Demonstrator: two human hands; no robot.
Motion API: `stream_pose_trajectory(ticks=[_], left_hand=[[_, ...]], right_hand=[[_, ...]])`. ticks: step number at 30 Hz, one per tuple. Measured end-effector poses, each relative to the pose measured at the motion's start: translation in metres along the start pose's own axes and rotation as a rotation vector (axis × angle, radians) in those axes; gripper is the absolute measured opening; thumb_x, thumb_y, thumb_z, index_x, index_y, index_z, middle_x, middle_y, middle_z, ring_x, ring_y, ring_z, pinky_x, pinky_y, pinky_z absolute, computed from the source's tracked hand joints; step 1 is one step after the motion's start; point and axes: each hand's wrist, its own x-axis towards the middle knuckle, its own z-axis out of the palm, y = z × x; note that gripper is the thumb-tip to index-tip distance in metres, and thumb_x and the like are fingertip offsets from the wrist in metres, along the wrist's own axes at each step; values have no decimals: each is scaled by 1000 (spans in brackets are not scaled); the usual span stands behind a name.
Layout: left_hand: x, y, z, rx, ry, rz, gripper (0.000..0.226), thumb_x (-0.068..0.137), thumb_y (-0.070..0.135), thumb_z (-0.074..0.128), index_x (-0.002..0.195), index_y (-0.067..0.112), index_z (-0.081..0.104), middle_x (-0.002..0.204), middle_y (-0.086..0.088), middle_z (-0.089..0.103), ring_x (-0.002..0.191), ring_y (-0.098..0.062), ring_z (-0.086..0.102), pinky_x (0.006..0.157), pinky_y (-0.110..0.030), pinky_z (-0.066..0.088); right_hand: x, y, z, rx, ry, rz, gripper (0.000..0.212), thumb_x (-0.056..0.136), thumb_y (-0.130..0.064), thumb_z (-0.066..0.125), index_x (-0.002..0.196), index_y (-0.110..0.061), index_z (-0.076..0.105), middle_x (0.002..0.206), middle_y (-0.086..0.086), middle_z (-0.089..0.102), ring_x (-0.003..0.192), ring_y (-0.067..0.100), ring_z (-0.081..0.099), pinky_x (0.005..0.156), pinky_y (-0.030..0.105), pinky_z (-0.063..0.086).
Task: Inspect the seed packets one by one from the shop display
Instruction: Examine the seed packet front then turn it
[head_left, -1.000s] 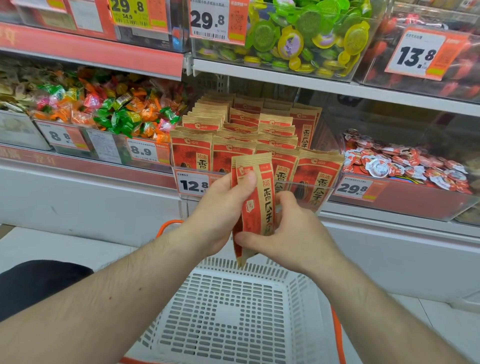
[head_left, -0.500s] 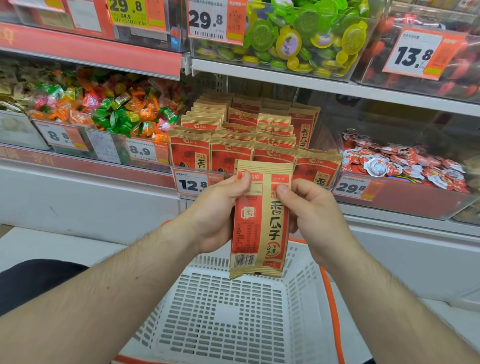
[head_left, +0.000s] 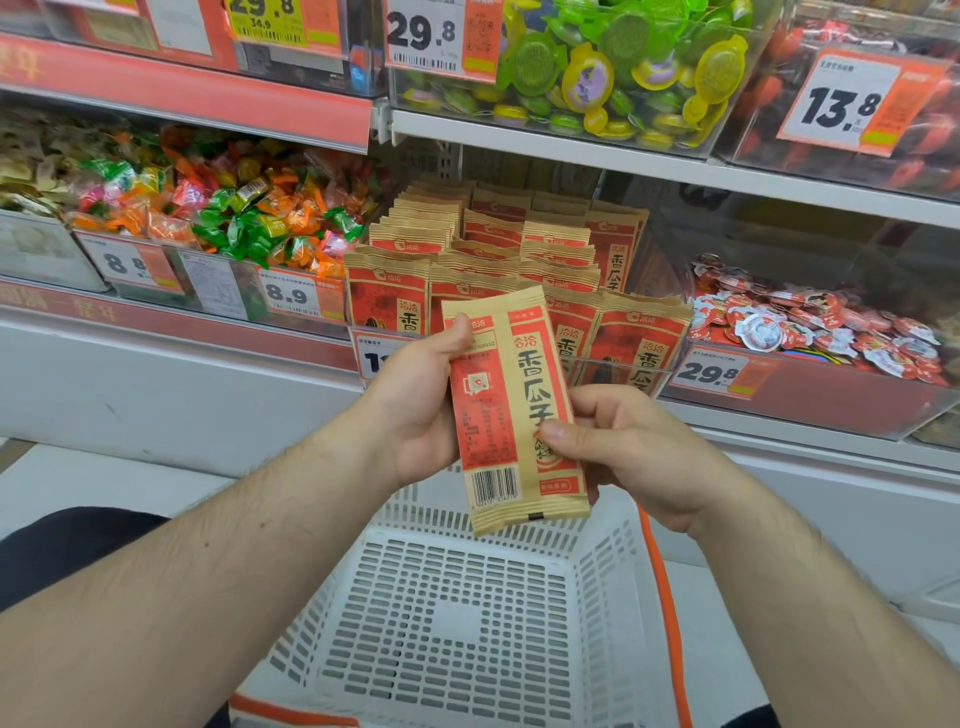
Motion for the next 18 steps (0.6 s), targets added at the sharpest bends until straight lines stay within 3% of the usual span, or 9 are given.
stream_pose_trajectory(ticks=[3, 6, 9, 11, 12, 15, 18], left_hand=[[0, 0, 0, 31, 6, -3, 48, 105, 44, 35, 111, 9, 67, 106, -18, 74, 94, -33, 73, 82, -50, 56], [1, -3, 0, 197, 32, 26, 43, 104, 45, 39, 115, 14, 67, 103, -10, 76, 95, -28, 73, 89, -50, 54], [-1, -5, -2, 452, 58, 85, 29, 101, 45, 49, 113, 24, 66, 98, 3, 77, 98, -21, 71, 92, -54, 53], [-3, -7, -2, 476, 48, 65, 31, 93, 45, 63, 118, 25, 63, 105, 1, 75, 102, -22, 68, 87, -57, 55], [-3, -8, -2, 471, 46, 59, 37, 89, 42, 69, 120, 23, 61, 105, -1, 75, 101, -23, 69, 84, -55, 57], [-2, -10, -3, 475, 17, 88, 32, 86, 27, 74, 114, 16, 62, 91, 0, 74, 91, -21, 71, 70, -44, 59], [-2, -10, -5, 532, -83, 110, 22, 85, 17, 74, 106, 17, 67, 95, 1, 75, 92, -21, 71, 69, -41, 56]], right_hand=[[-2, -2, 0, 15, -17, 7, 48, 77, -29, 68, 114, 3, 63, 97, 22, 74, 74, 31, 66, 47, 27, 46], [-4, -4, 5, -29, 16, 18, 24, 86, -19, 69, 106, -5, 66, 88, 15, 76, 62, 20, 66, 44, 28, 48], [-2, -2, 10, -392, 232, 0, 9, 84, -27, 76, 87, -22, 69, 64, -7, 70, 51, 9, 61, 46, 28, 47], [-2, -4, 17, -661, 333, -40, 18, 77, -37, 78, 73, -28, 63, 49, -15, 57, 45, -1, 54, 43, 13, 36], [-3, -6, 20, -722, 333, -47, 23, 76, -40, 78, 69, -30, 59, 48, -14, 54, 46, -3, 52, 41, 12, 34], [-6, -9, 22, -700, 267, -79, 29, 72, -57, 72, 70, -30, 60, 57, -8, 59, 51, 1, 56, 45, 19, 39], [-4, -7, 16, -479, 313, -184, 30, 81, -57, 61, 81, -28, 68, 71, -3, 69, 61, 14, 66, 64, 43, 56]])
